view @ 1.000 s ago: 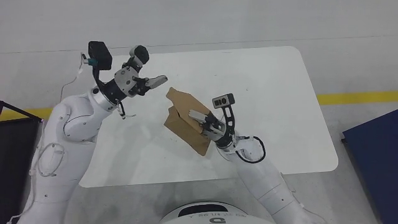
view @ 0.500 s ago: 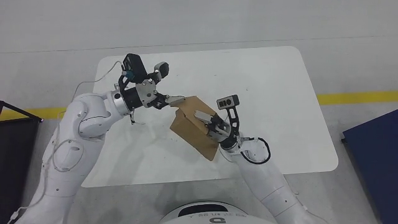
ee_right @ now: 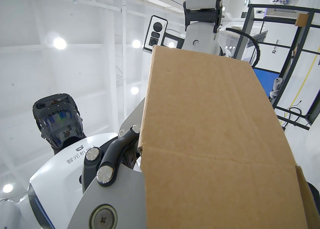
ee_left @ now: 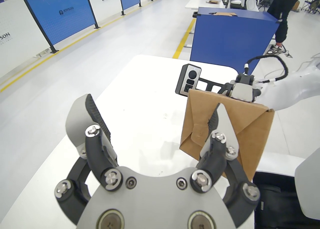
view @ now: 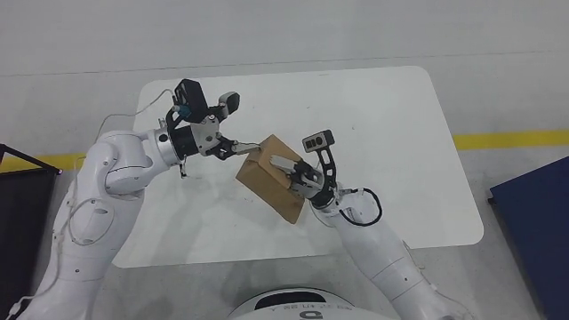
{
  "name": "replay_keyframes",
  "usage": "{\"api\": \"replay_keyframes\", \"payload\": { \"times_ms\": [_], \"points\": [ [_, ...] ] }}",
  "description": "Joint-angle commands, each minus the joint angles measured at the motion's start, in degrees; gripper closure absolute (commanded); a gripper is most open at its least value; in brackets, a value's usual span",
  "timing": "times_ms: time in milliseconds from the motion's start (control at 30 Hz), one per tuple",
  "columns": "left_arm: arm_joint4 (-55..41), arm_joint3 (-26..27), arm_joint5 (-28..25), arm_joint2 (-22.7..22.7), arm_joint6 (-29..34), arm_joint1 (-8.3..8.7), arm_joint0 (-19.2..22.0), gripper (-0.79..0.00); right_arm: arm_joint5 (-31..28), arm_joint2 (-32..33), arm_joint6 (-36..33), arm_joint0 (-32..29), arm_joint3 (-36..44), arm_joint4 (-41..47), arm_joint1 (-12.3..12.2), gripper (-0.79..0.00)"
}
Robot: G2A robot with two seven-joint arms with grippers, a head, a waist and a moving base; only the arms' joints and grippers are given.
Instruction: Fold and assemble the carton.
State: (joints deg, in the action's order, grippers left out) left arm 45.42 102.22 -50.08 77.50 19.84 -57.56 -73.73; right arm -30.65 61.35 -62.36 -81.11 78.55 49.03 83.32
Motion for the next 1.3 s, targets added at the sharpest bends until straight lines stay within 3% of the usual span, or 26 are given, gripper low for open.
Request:
{"api": "replay_keyframes", "payload": {
  "times_ms": [0, 367, 733, 900, 1167, 1267],
  "points": [
    [0.3, -0.2, -0.3, 0.0, 0.3, 0.10, -0.1, -0.785, 0.1, -0.3, 0.2, 0.3, -0.1, 0.0, 0.0, 0.000],
    [1.2, -1.7, -3.6, -0.9, 2.8, 0.64, 0.1, -0.785, 0.7, -1.5, 1.8, 1.4, -0.1, -0.7, 0.1, 0.000],
    [-0.8, -2.1, -3.4, -2.1, 2.2, 0.79, 0.6, -0.785, 0.4, -2.4, 2.4, 1.8, -0.3, -0.9, 0.1, 0.000],
    [1.5, -1.9, -3.9, -0.9, 3.0, 1.20, 0.9, -0.785, 0.1, -2.1, 2.6, 1.5, -0.2, -1.0, 0.0, 0.000],
    [1.7, -3.2, -7.8, 0.6, -1.2, 1.62, -0.1, -0.785, 0.1, -2.4, 2.9, 1.5, -0.5, -1.8, -0.2, 0.000],
    [3.5, -3.3, -7.3, 1.3, 0.6, 1.91, 0.2, -0.785, -0.1, -2.6, 3.1, 1.7, -0.7, -2.1, -0.2, 0.000]
  ]
}}
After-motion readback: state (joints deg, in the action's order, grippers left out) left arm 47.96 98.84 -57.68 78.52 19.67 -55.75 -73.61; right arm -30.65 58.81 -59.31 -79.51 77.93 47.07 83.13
